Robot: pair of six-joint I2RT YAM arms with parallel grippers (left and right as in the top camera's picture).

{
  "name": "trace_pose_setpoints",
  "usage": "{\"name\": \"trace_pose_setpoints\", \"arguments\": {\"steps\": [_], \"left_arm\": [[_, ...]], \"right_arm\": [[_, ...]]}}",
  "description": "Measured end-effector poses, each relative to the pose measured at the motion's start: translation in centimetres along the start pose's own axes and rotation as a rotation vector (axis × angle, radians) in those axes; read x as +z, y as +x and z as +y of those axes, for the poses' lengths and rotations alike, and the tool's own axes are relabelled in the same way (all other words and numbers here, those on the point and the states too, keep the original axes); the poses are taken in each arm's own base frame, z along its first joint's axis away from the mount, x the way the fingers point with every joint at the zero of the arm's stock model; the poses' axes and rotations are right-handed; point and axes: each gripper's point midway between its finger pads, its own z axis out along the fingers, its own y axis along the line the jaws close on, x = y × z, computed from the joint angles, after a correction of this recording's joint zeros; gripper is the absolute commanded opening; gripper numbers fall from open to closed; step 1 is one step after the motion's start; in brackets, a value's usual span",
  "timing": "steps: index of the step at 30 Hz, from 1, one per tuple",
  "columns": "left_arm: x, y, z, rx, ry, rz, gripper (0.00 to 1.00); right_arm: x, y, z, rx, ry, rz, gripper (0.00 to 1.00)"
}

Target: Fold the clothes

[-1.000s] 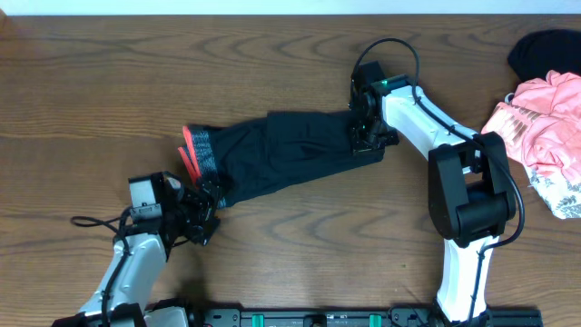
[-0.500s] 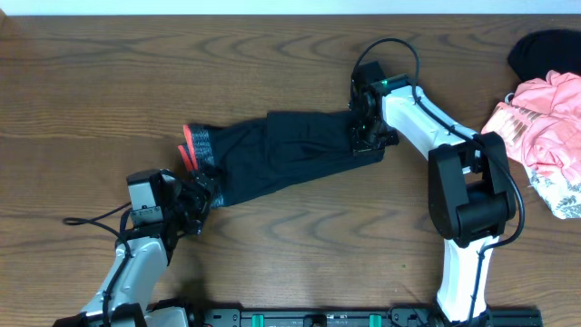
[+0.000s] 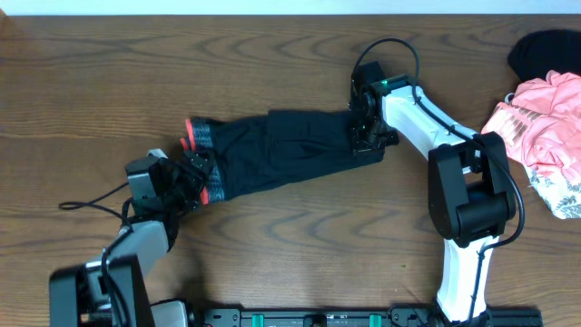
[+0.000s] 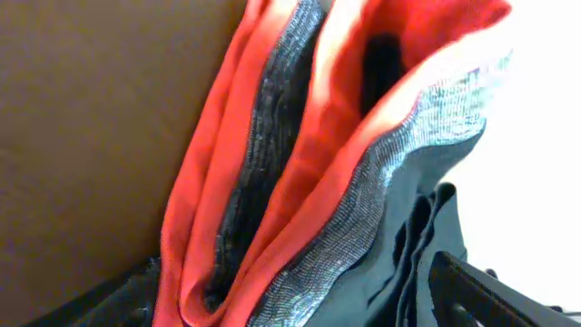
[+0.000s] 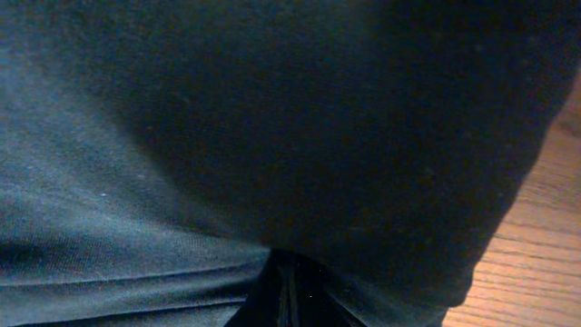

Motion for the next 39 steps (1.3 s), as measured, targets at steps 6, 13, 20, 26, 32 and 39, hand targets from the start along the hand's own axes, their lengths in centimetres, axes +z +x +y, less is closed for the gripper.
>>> {"name": "trace_pose_setpoints", "arguments": {"steps": [6,13,20,26,32,39], "left_arm": [[0.7,-0.3,-0.7,0.018,0.048,0.002,0.87],[0.9,0.1,0.1,0.034,0.014,0.022,0.78],[0.8,0.3,0.2,0.077,0.001,0.038,0.79],[0.7,-0.6,0.8,0.093,-0.055,-0.019,0.79],[0.5,-2.3,1.3,0.134,-0.102,-0.106,0.78],[0.9,-2.7,1.2,0.159,-0.092,-0.12,0.78]], "right_arm": [[0.0,0.0,0.0,0.0,0.0,0.0,0.01],[0.0,0.0,0.0,0.0,0.0,0.0,0.01],[0.0,0.0,0.0,0.0,0.0,0.0,0.01],[0.0,0.0,0.0,0.0,0.0,0.0,0.01],[0.0,0.0,0.0,0.002,0.0,0.0,0.01],[0.0,0.0,0.0,0.004,0.0,0.0,0.01]]}}
